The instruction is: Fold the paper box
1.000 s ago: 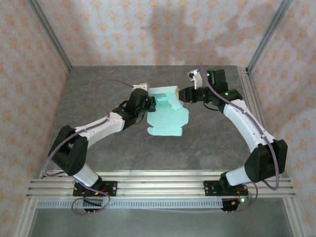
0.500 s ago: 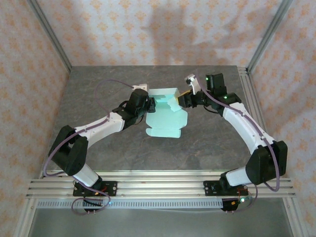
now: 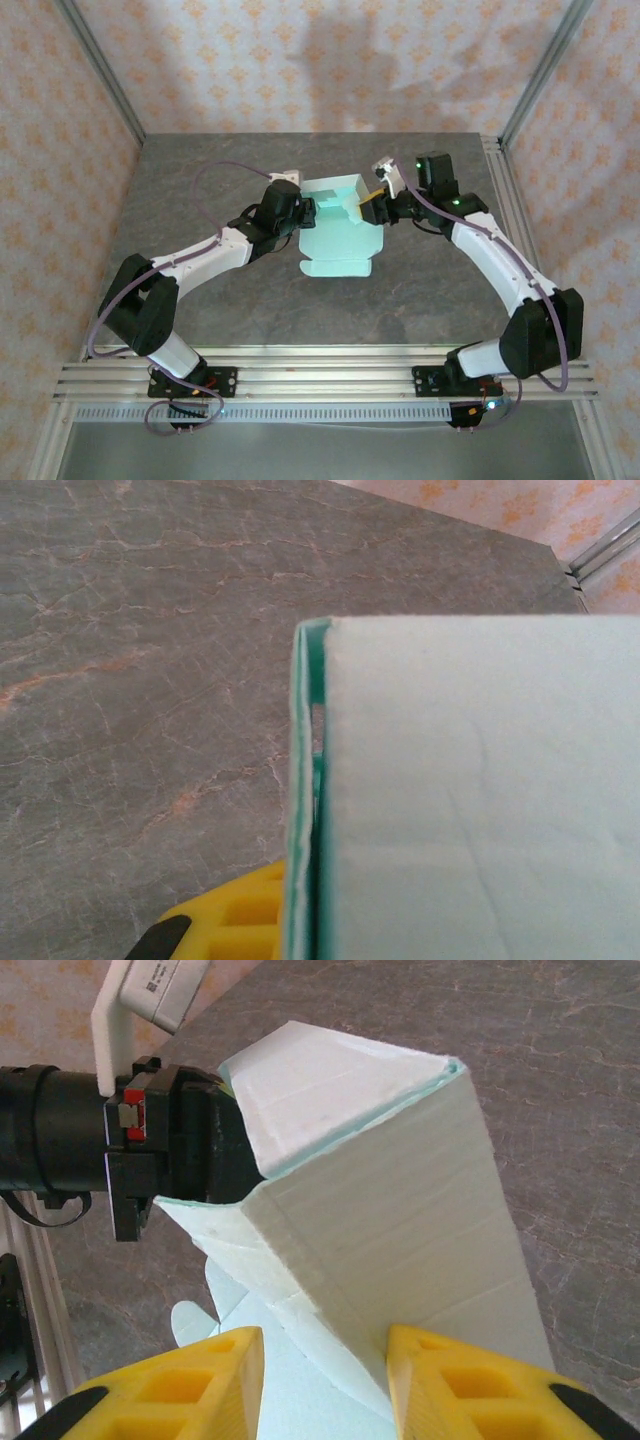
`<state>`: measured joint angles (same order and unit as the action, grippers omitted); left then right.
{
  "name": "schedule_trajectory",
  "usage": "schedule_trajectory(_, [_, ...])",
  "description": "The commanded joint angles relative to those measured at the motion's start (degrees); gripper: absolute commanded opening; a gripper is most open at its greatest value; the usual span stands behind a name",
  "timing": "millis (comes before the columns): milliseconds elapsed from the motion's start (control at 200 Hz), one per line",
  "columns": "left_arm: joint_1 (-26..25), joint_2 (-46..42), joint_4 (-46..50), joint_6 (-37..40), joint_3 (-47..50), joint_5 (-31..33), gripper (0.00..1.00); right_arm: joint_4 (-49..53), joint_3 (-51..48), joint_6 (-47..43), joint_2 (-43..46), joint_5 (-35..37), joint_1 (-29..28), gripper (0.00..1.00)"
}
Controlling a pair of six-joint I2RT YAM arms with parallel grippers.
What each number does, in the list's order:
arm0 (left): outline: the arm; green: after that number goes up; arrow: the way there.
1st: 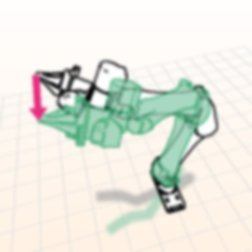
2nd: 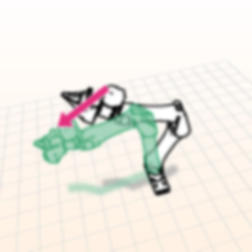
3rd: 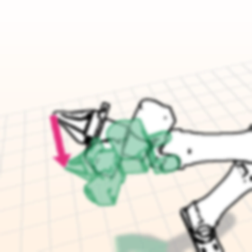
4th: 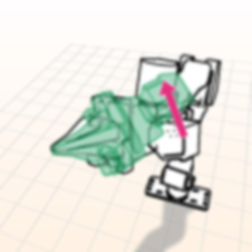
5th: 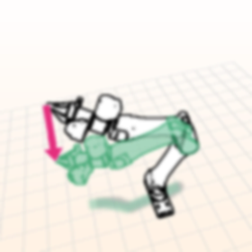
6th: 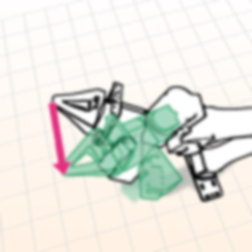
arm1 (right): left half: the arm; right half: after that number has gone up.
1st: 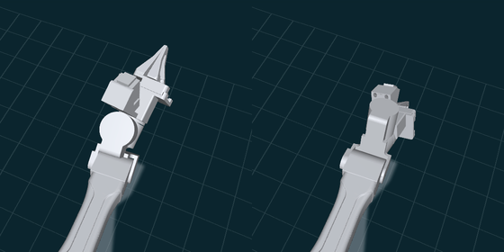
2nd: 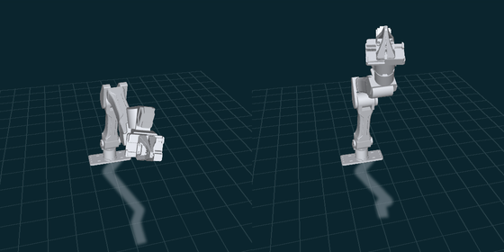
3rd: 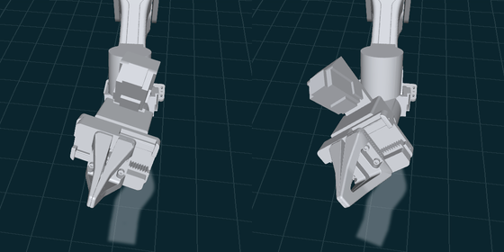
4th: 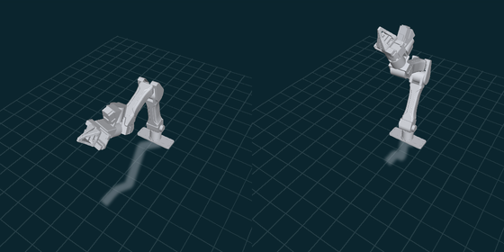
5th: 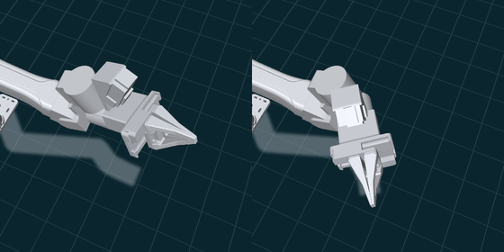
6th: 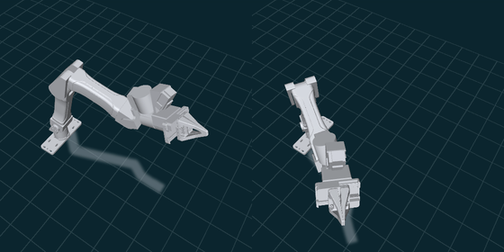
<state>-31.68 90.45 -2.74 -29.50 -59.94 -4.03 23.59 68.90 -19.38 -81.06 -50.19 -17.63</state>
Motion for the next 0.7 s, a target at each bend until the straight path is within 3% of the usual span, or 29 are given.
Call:
schedule_trajectory(0, [0.1,-1.4,-2.0,-0.4,-0.8,-0.8,0.0,1.3,3.4,-1.3,-2.0,1.1,-1.3,0.36])
schedule_trajectory(370, [0.1,-1.3,-1.6,-0.1,-0.9,-0.8,0.0,-0.1,3.5,0.7,-1.0,16.4,-2.4,0.33])
schedule_trajectory(696, [0.2,-0.1,-1.9,-0.5,-1.7,-1.9,0.0,-0.5,3.6,-0.3,-2.1,16.4,-4.9,0.33])
